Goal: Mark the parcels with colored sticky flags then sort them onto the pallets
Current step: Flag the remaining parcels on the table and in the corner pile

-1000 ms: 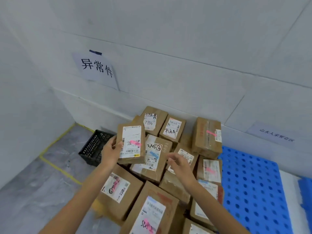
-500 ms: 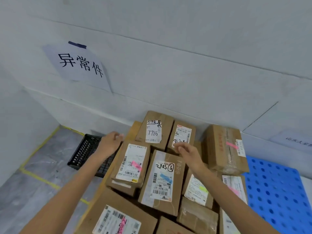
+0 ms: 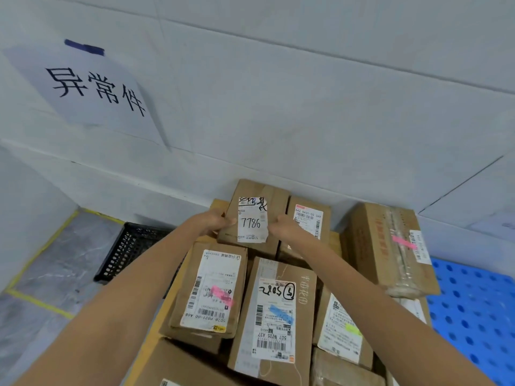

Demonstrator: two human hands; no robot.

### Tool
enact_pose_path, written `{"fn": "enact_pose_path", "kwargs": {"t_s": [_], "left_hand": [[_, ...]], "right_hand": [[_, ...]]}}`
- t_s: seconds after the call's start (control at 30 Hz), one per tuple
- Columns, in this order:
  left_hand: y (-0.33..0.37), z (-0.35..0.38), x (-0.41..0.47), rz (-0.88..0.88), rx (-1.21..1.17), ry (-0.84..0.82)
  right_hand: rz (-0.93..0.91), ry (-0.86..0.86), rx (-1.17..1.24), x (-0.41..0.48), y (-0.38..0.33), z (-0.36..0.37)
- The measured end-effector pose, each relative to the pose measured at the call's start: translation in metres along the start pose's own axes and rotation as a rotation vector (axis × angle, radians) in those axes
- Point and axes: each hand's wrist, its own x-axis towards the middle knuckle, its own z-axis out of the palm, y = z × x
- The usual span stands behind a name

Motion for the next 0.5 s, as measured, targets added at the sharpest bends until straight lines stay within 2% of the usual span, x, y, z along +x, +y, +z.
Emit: {"fn": "enact_pose_path", "kwargs": {"t_s": [0.13, 0.27, 0.5], "left_hand": [[0.000, 0.000, -0.001, -0.002, -0.040, 0.012], [0.004, 0.003, -0.006, 0.039, -0.083, 0.070], [0.032, -0.027, -0.060, 0.165, 0.025, 0.272]], "right_hand": [[0.046, -0.018, -0.043, 0.000, 0.006, -0.002], [0.075, -0.025, 0.141, 0.006, 0.018, 0.008], [-0.082, 0.023, 0.381, -0.013, 0.005, -0.005]]}}
